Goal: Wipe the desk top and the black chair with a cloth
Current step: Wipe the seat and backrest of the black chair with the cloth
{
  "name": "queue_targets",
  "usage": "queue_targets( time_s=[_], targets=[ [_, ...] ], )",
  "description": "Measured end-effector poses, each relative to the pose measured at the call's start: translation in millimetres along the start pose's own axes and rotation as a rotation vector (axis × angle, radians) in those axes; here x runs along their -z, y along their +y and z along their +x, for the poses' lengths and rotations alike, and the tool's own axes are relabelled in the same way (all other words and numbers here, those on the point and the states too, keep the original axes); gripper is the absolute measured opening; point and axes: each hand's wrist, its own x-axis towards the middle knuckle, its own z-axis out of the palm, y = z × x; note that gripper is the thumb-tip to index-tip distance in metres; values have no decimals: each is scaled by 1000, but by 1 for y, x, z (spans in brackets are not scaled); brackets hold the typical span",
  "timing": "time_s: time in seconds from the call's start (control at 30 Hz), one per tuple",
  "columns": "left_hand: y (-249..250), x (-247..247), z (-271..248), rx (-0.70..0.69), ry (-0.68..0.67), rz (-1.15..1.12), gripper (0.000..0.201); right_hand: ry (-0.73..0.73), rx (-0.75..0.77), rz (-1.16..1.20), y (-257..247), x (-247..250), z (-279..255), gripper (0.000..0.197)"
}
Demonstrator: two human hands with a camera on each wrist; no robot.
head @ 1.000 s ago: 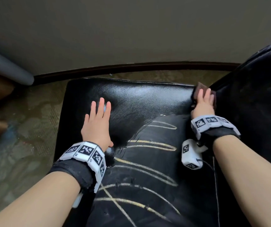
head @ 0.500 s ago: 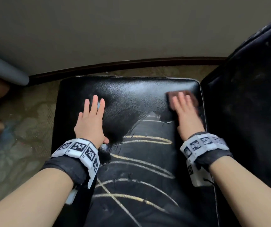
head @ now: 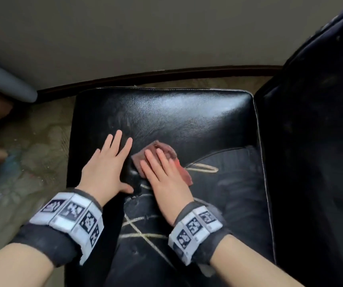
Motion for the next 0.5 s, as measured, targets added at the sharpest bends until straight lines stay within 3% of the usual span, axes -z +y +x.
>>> queue_targets(
  time_s=[0.07,0.17,0.23,0.3,0.37,0.5],
  targets=[
    [0,-7,-11,14,-34,18,128,35,41,-24,23,4,-2,45],
    [2,-9,-13,37,-35,-11,130,138,-154,-56,60,17,-3,51],
    [4,-10,-11,51,-22,-34,130,130,-264,-9,60,26,0,65],
    [5,-12,-11,54,-17,-36,130,63,-373,-4,33,25,4,67],
    [3,-14,-11,53,-8,-34,130,124,-283,-58,-1,10,1,61],
    [0,-15,-13,17,22,1,114,3,50,-60,-52,-29,-24,49]
  ],
)
